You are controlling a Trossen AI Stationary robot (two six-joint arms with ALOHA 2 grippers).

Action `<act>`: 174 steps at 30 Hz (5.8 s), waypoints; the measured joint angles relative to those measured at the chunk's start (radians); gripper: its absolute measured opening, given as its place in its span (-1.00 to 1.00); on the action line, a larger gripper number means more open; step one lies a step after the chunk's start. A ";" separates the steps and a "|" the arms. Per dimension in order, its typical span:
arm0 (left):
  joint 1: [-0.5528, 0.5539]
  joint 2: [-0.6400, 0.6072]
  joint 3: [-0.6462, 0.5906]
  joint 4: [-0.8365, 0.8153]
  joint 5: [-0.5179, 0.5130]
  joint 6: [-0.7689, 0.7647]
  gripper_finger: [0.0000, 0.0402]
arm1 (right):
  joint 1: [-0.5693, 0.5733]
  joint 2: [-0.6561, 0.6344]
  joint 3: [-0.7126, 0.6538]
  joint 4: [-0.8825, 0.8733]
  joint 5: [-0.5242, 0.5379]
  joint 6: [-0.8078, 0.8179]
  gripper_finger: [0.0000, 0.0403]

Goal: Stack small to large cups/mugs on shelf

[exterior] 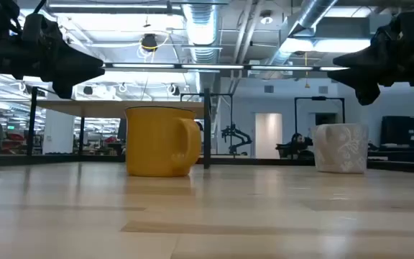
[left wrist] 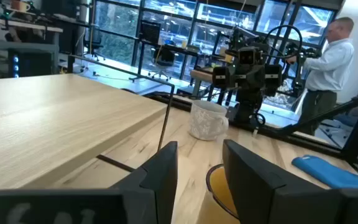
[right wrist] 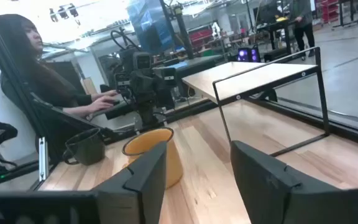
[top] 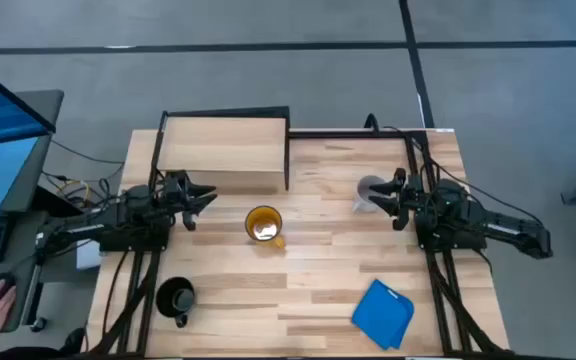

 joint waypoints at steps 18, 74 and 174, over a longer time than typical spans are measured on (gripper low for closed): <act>0.000 0.000 0.000 0.000 0.000 0.000 -0.41 | 0.000 0.000 0.000 0.000 0.000 0.000 0.00; 0.000 0.000 0.000 0.000 0.000 0.000 -0.41 | 0.000 0.000 0.000 0.000 0.000 0.000 0.00; -0.135 0.207 0.244 0.022 0.234 0.146 0.15 | 0.000 0.000 0.000 0.000 0.000 0.000 0.00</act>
